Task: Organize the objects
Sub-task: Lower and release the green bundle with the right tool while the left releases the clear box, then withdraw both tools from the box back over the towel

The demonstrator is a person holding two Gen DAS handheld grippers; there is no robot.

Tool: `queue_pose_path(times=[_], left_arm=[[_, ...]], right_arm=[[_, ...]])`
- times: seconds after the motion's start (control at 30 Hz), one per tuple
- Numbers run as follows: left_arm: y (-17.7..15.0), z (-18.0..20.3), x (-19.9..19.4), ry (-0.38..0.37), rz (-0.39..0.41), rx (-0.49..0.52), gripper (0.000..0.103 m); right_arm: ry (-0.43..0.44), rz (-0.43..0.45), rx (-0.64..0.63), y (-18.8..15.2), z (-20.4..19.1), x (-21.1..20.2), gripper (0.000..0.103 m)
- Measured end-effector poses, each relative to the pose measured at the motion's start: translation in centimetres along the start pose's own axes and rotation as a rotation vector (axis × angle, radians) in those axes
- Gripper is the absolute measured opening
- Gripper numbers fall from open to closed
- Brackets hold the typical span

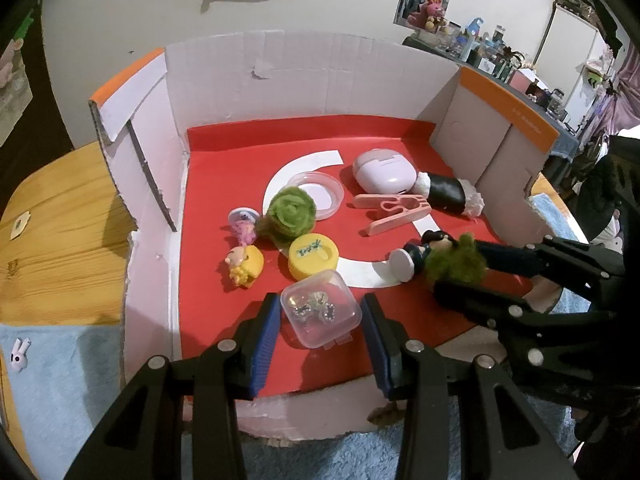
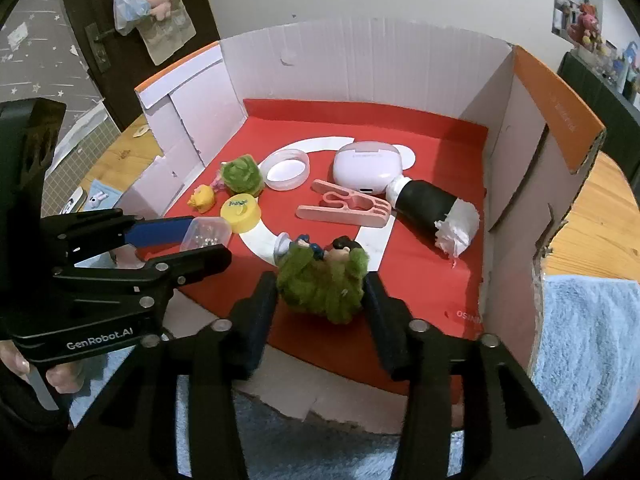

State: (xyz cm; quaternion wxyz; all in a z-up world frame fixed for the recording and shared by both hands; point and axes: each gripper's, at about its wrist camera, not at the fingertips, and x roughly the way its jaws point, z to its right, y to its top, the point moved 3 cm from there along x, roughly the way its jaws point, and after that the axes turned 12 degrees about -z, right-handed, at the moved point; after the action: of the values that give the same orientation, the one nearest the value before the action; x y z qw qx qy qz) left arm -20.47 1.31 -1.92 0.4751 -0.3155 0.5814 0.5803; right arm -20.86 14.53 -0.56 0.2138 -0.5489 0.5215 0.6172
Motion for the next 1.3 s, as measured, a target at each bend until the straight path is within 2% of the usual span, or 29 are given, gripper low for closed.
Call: queue_pose_path(times=[0.2,0.33,0.43,0.83,0.9,1.03,1.17,1.3], left_arm=[[-0.3,0.0,-0.5,0.007,0.008,0.0,0.05],[-0.4,-0.2,-0.9,0.01,0.016,-0.006,0.05],[-0.5,-0.2,-1.2,0.015,0.02,-0.01,0.056],[-1.3,-0.5,-2.4,0.028,0.044,-0.03,0.059],[-1.5,-0.6,-2.8,0.038,0.057,-0.034,0.065],[-1.8,-0.5,-3.7,0.058,0.083,-0.033,0.066],[-2.1,-0.5,-4.3,0.063,0.1,-0.037,0.072],[-2.5,-0.5,-4.9,0.069,0.115,-0.046,0.072]], right_arm=[[0.002,0.018,-0.004,-0.1,-0.3,-0.6,0.056],[0.001,0.025,-0.004,-0.2,-0.4,-0.9,0.056],[0.003,0.03,-0.005,-0.4,-0.5,-1.1,0.056],[-0.002,0.058,-0.009,-1.0,-0.9,-2.4,0.063],[-0.002,0.064,-0.009,-1.1,-1.0,-2.6,0.069],[-0.001,0.077,-0.012,-1.5,-1.3,-3.2,0.07],[-0.002,0.09,-0.015,-1.8,-1.6,-3.9,0.071],[-0.006,0.102,-0.017,-2.2,-1.8,-4.5,0.074]])
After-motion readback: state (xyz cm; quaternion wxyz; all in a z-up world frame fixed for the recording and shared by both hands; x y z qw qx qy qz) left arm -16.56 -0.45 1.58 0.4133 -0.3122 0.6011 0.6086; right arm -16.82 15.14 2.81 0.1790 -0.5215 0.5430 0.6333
